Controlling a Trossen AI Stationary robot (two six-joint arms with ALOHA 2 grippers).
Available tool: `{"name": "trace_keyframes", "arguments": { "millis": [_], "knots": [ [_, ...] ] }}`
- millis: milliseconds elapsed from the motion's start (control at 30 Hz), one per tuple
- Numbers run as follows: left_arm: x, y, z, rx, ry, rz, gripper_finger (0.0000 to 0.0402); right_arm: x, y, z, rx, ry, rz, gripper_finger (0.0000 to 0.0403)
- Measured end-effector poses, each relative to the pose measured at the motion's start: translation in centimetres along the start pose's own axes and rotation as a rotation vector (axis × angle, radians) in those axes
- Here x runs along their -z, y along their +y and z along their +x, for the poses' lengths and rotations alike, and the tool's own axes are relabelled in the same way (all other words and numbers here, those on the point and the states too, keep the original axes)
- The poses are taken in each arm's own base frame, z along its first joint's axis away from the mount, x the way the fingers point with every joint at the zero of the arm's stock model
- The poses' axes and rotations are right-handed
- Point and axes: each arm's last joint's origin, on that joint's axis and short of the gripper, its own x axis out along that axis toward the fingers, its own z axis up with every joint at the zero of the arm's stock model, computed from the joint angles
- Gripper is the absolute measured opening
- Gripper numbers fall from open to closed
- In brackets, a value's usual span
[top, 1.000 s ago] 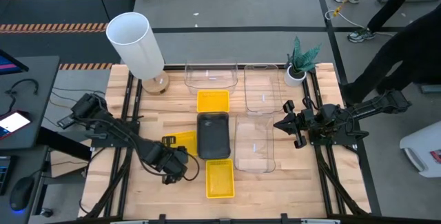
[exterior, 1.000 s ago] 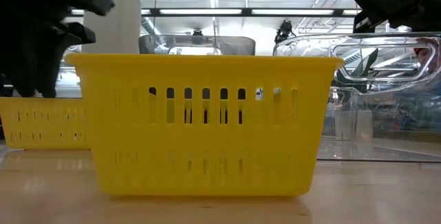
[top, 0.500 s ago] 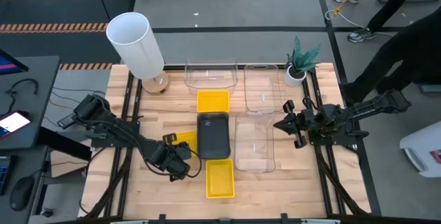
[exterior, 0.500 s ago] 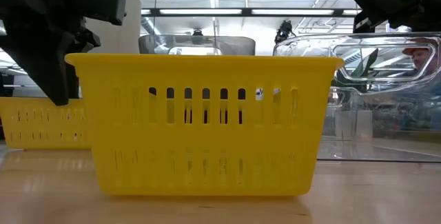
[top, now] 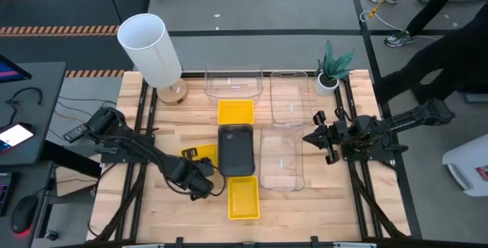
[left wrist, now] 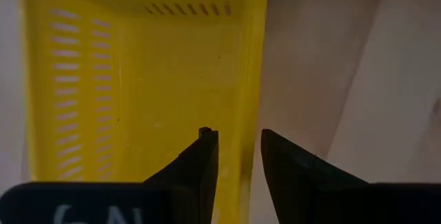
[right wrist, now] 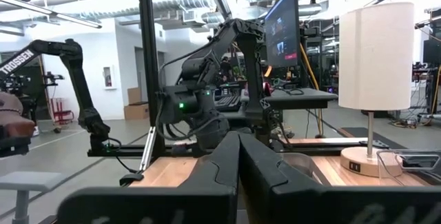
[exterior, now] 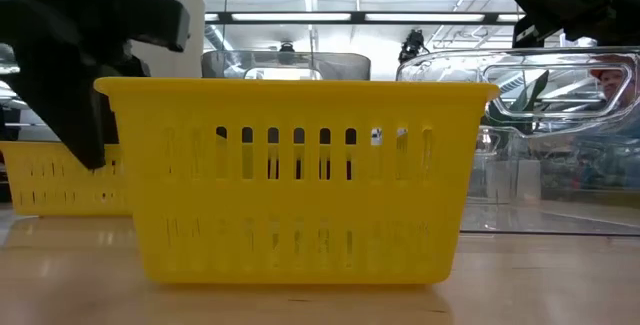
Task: Stack baskets by color
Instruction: Stack the left yellow bin on top of the bottom yellow bin
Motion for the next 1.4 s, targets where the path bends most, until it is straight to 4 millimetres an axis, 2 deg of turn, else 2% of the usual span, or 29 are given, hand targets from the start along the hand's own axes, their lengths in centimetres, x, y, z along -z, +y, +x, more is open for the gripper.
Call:
{"name": "trace_keyframes", "arguments": {
  "millis": [233,433,733,1000,1133,1233,1400],
  "knots": [
    [-0.1,-0.3,1.7,-0.03,0.044,0.036,0.0116,0.0,0.0,0.0,0.0,0.0,0.0,0.0016],
    [-0.2,-0.3,1.8,-0.019,0.044,0.047,0.0111,0.0,0.0,0.0,0.0,0.001,0.0,0.0016],
    [-0.1,-0.4,1.8,0.016,0.072,0.064,0.0011,0.0,0.0,0.0,0.0,0.001,0.0,0.0016],
    [0.4,-0.2,1.6,-0.018,0.111,0.068,0.0005,0.0,0.0,0.0,0.0,0.001,0.0,0.0016],
    [1.0,0.3,0.9,-0.06,0.146,0.056,0.0004,0.0,0.0,0.0,0.0,0.001,0.0,0.0016],
    [1.2,0.3,-0.5,-0.052,0.141,0.072,0.0003,0.0,0.0,0.0,0.0,0.001,0.0,0.0016],
    [1.6,-0.5,-3.3,0.154,0.211,0.163,0.0002,0.0,0.0,0.0,0.0,0.001,0.0,0.0016]
  ]
}}
